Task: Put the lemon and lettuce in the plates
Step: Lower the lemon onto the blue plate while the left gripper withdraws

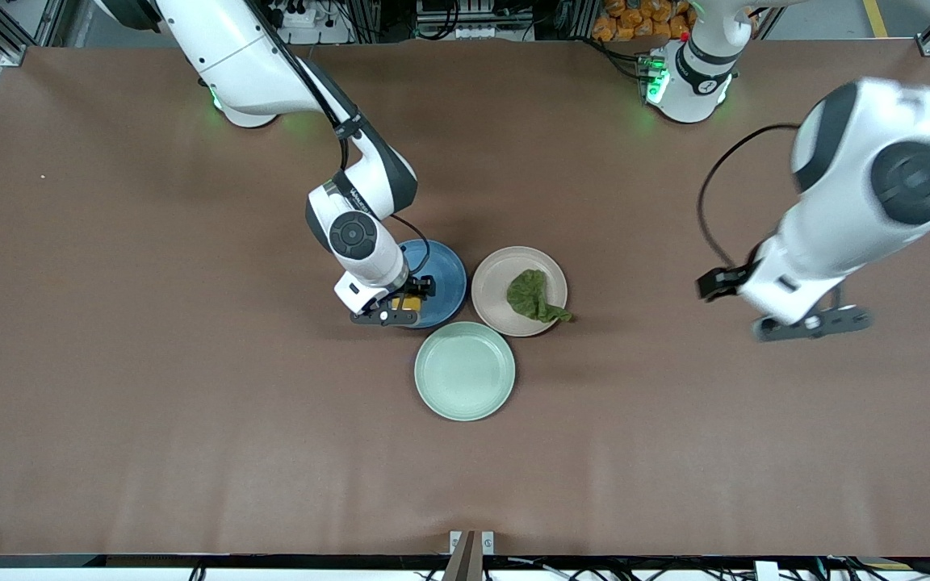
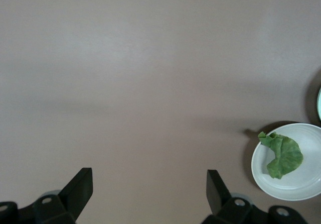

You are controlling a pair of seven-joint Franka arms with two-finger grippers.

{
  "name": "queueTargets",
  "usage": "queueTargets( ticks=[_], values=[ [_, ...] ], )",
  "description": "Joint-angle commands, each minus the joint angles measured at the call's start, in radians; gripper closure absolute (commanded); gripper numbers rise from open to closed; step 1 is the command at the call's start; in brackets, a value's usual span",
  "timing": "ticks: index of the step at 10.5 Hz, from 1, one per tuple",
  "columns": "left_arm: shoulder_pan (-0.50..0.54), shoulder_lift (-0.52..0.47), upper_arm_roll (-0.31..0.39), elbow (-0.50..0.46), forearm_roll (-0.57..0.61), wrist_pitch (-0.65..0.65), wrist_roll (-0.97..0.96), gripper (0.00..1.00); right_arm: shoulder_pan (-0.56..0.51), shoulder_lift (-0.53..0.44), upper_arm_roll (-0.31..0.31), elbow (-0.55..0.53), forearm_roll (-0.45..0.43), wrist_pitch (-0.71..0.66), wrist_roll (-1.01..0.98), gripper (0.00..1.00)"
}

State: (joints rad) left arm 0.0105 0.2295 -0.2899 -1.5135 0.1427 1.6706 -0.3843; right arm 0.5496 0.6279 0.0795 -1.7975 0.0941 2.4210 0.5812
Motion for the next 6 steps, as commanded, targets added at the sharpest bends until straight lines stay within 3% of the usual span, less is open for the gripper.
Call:
queueTargets(
  ticks=[1, 3, 6],
  values=[
    [0.017, -0.125, -0.008, -0.033, -0.017, -0.045, 0.010, 0.00, -0.008, -0.002, 0.000, 0.050, 0.006, -0.055, 0.002, 0.00],
    [0.045, -0.179, -0.009, -0.039, -0.049, -0.078, 0.022, 0.00, -0.026, -0.002, 0.000, 0.151, 0.007, -0.217, -0.007, 0.00],
    [0.068, -0.209, -0.008, -0.033, -0.054, -0.089, 0.080, 0.00, -0.097, -0.045, -0.003, 0.179, 0.009, -0.339, -0.081, 0.00]
  ],
)
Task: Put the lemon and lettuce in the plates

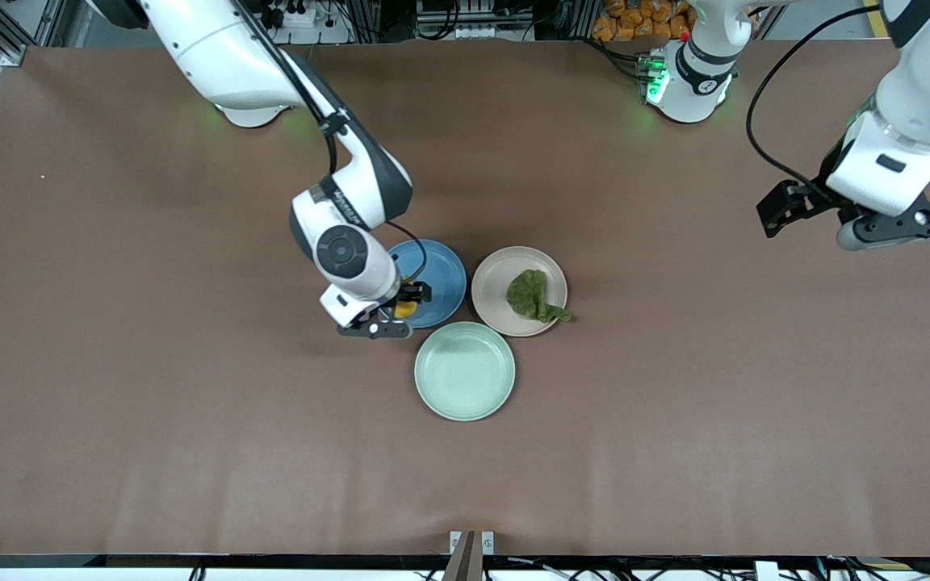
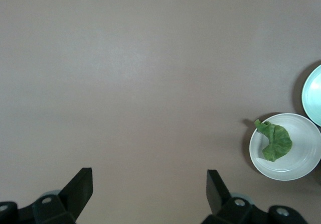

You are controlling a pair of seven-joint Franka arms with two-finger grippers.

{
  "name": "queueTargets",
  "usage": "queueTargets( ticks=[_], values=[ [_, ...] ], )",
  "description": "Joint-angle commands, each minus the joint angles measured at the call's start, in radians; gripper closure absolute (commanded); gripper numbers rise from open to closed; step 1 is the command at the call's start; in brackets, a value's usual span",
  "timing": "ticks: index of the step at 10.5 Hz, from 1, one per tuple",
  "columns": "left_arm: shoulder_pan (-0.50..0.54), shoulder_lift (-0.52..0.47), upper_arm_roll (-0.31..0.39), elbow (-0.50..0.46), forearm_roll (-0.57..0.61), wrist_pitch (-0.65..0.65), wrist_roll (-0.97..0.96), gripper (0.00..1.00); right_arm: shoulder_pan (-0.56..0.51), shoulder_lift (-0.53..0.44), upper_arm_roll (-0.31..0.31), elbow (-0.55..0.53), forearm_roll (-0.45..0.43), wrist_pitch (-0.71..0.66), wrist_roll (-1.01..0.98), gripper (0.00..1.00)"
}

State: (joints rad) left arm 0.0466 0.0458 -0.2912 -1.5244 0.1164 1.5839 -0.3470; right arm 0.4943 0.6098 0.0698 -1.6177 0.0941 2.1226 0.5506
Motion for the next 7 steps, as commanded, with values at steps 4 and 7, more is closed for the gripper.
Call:
queueTargets(
  ticks=[4, 7],
  values=[
    [0.084, -0.043, -0.006, -0.023, -0.081, -0.005, 0.114, 0.00, -0.166, -0.100, -0.004, -0.008, -0.002, -0.185, -0.248, 0.00],
    [0.104, -0.082, -0.005, -0.029, -0.118, -0.061, 0.159, 0.00, -0.238, -0.128, -0.056, -0.017, -0.004, -0.234, -0.354, 0.00]
  ],
)
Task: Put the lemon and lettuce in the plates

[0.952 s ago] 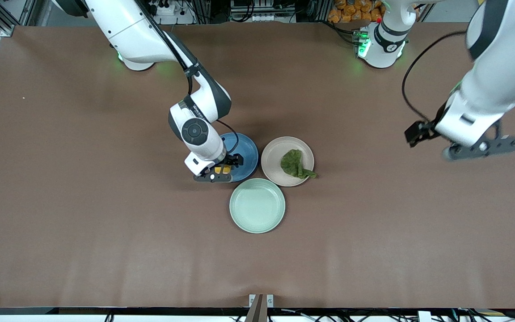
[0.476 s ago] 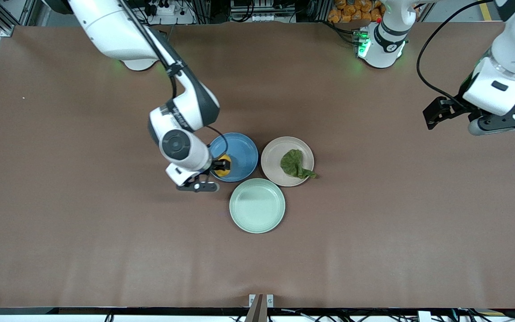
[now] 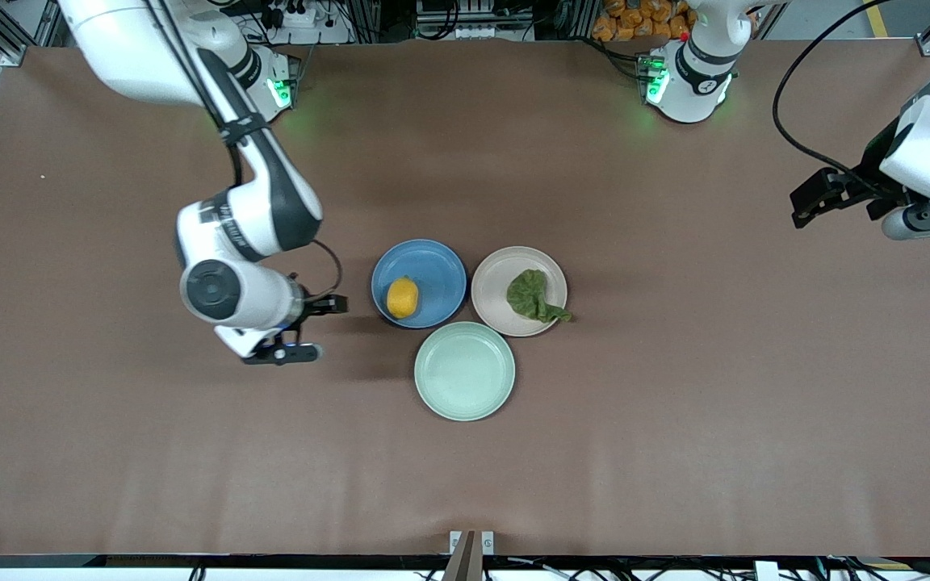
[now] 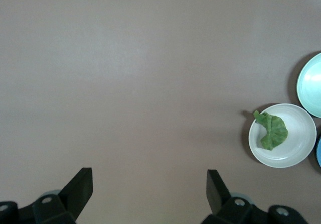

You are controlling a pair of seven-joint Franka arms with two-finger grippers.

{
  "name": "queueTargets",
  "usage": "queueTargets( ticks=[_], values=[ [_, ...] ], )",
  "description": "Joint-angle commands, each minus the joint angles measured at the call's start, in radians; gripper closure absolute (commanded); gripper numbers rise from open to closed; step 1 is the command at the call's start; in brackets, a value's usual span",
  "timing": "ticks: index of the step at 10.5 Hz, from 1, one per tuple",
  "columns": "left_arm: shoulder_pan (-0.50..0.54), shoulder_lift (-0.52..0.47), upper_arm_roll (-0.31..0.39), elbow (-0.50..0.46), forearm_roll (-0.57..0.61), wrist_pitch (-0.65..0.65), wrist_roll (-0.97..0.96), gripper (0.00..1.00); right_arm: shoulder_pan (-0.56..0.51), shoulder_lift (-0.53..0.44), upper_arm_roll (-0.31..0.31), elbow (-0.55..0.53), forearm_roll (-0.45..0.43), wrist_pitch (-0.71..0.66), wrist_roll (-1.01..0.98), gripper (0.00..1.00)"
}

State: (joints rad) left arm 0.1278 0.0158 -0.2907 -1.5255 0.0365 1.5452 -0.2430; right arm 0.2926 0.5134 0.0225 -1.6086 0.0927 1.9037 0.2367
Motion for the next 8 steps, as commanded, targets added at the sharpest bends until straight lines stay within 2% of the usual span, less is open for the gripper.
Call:
queueTargets(
  ticks=[1, 3, 6, 8],
  values=[
    [0.009, -0.056, 0.031, -0.027, -0.038, -0.023, 0.095, 0.00, -0.058, -0.050, -0.039, -0.045, -0.002, -0.014, -0.042, 0.00],
    [-0.019, -0.056, 0.068, -0.025, -0.049, -0.027, 0.119, 0.00, -0.113, -0.076, -0.065, -0.057, -0.004, -0.014, -0.046, 0.00],
    [-0.049, -0.056, 0.073, -0.022, -0.050, -0.027, 0.119, 0.00, -0.147, -0.119, -0.139, -0.056, -0.004, -0.012, -0.199, 0.00],
    [-0.066, -0.056, 0.073, -0.024, -0.050, -0.028, 0.117, 0.00, -0.167, -0.163, -0.162, -0.054, -0.005, -0.014, -0.241, 0.00]
  ],
)
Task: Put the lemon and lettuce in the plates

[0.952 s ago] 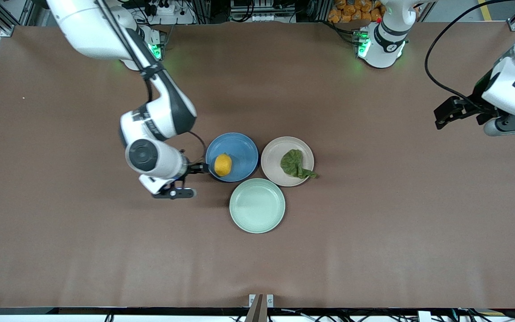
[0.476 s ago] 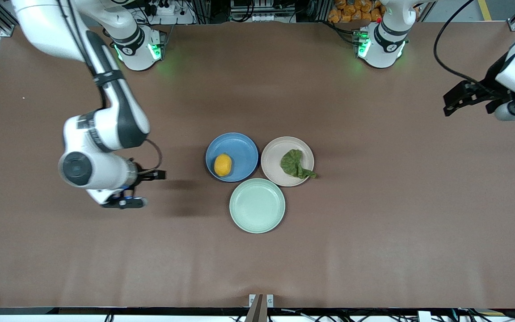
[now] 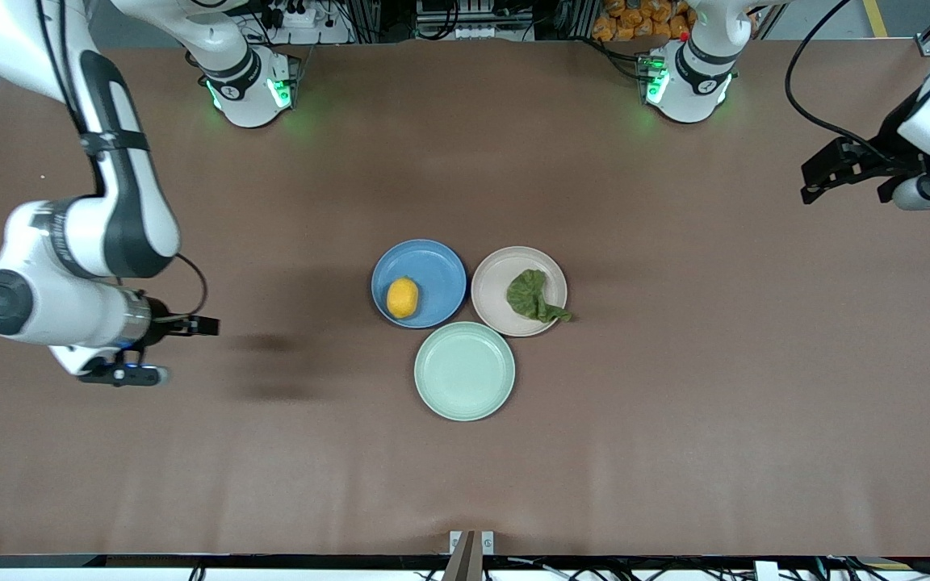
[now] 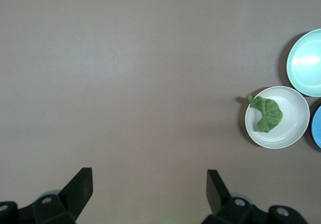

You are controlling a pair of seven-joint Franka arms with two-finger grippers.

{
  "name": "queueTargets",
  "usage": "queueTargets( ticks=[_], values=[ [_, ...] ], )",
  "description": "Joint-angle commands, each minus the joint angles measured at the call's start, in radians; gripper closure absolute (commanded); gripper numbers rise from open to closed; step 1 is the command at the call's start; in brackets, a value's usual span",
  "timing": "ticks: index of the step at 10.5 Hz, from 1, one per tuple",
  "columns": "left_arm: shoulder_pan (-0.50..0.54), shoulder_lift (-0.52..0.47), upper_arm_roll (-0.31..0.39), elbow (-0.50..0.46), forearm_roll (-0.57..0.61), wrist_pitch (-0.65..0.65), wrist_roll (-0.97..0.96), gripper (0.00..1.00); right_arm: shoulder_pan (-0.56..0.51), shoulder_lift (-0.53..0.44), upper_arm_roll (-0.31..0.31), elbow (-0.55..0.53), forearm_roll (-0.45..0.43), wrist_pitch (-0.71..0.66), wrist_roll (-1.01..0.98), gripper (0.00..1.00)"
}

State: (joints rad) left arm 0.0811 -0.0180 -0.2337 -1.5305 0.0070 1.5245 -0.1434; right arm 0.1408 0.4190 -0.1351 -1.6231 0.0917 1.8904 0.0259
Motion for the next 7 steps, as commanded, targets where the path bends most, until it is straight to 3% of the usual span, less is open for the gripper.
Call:
queueTargets(
  ticks=[1, 3, 5, 7],
  values=[
    [-0.033, -0.020, 0.017, -0.019, -0.021, -0.009, 0.005, 0.00, -0.024, -0.098, -0.009, -0.038, -0.004, -0.001, -0.030, 0.00],
    [-0.040, -0.013, 0.016, -0.016, -0.019, -0.009, 0.005, 0.00, -0.046, -0.149, -0.011, -0.038, -0.013, -0.005, -0.032, 0.00],
    [-0.026, -0.001, 0.014, -0.014, -0.022, -0.004, 0.005, 0.00, -0.047, -0.192, -0.011, -0.020, -0.094, -0.060, -0.029, 0.00],
    [-0.027, 0.003, 0.014, -0.014, -0.022, -0.003, 0.005, 0.00, -0.047, -0.210, -0.011, 0.032, -0.110, -0.150, -0.029, 0.00]
  ],
)
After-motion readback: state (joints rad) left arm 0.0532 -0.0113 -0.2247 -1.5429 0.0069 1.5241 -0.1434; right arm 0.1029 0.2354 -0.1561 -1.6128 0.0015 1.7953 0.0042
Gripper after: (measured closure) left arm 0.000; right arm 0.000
